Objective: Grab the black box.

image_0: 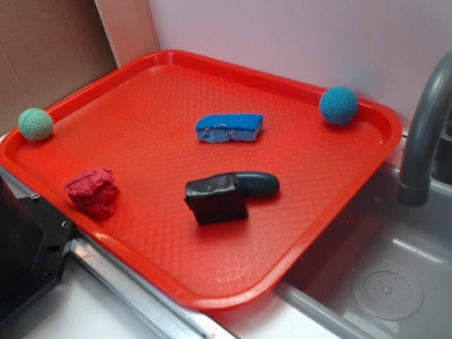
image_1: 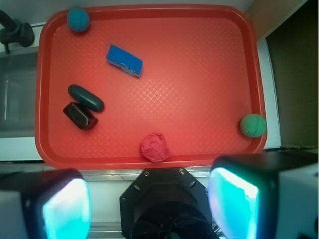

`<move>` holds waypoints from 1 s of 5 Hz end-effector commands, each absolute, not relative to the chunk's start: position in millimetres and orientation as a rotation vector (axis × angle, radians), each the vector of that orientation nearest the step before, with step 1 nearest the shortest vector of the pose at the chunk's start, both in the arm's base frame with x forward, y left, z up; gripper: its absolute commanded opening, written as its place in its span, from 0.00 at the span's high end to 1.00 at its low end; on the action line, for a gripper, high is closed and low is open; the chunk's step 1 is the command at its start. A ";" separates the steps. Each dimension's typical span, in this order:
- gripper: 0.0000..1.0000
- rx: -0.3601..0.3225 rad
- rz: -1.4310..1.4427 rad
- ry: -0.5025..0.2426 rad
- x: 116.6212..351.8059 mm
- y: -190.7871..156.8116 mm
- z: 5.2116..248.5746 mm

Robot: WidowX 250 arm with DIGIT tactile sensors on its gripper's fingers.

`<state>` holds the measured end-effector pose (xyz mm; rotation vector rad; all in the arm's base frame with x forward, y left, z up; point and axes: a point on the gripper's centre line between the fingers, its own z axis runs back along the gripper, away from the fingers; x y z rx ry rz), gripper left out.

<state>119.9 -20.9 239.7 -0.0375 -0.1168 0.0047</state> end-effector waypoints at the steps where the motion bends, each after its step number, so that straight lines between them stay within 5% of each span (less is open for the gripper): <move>1: 0.00 -0.089 -0.386 -0.137 174.5 -101.5 152.7; 2: 0.00 -0.160 -0.493 -0.143 175.8 -124.7 120.8; 4: 0.00 -0.118 -0.619 -0.124 166.9 -130.5 67.0; 5: 0.00 -0.163 -0.685 -0.114 167.9 -142.3 42.2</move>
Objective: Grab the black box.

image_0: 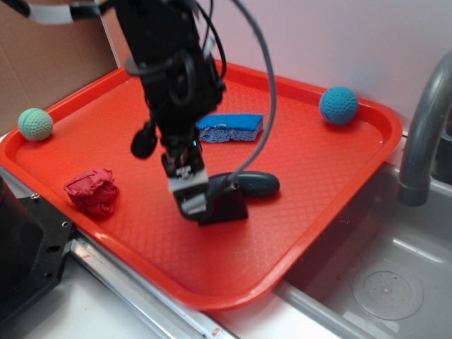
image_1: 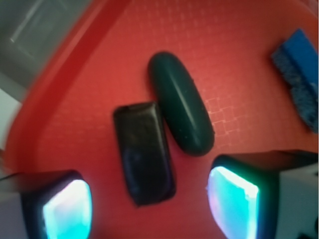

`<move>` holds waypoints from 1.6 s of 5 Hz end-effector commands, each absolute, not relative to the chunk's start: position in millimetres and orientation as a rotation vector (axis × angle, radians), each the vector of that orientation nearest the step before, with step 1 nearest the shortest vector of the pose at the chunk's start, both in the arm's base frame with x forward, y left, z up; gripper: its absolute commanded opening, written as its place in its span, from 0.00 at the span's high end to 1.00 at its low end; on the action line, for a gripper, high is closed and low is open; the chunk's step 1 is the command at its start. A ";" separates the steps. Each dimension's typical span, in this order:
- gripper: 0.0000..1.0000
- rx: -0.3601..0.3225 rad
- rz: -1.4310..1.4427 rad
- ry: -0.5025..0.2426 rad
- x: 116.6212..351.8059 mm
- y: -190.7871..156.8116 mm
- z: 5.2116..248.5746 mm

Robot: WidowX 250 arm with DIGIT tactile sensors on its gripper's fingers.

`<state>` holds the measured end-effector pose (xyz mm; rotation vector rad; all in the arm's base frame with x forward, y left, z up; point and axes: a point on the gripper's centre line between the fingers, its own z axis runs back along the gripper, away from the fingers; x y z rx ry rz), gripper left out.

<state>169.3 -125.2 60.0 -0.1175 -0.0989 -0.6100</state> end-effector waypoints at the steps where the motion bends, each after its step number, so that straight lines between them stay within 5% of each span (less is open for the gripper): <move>1: 0.03 -0.139 -0.698 -0.105 168.2 -149.6 32.8; 2: 1.00 -0.164 -0.679 -0.097 170.7 -156.2 34.6; 3: 1.00 -0.149 -0.641 -0.114 172.7 -151.4 54.8; 5: 1.00 -0.072 -0.226 -0.165 171.2 -61.0 154.6; 6: 1.00 -0.124 0.029 -0.193 157.3 -9.6 201.1; 7: 1.00 -0.069 0.222 -0.284 149.7 34.2 250.0; 8: 1.00 -0.082 0.191 -0.319 156.6 43.9 254.0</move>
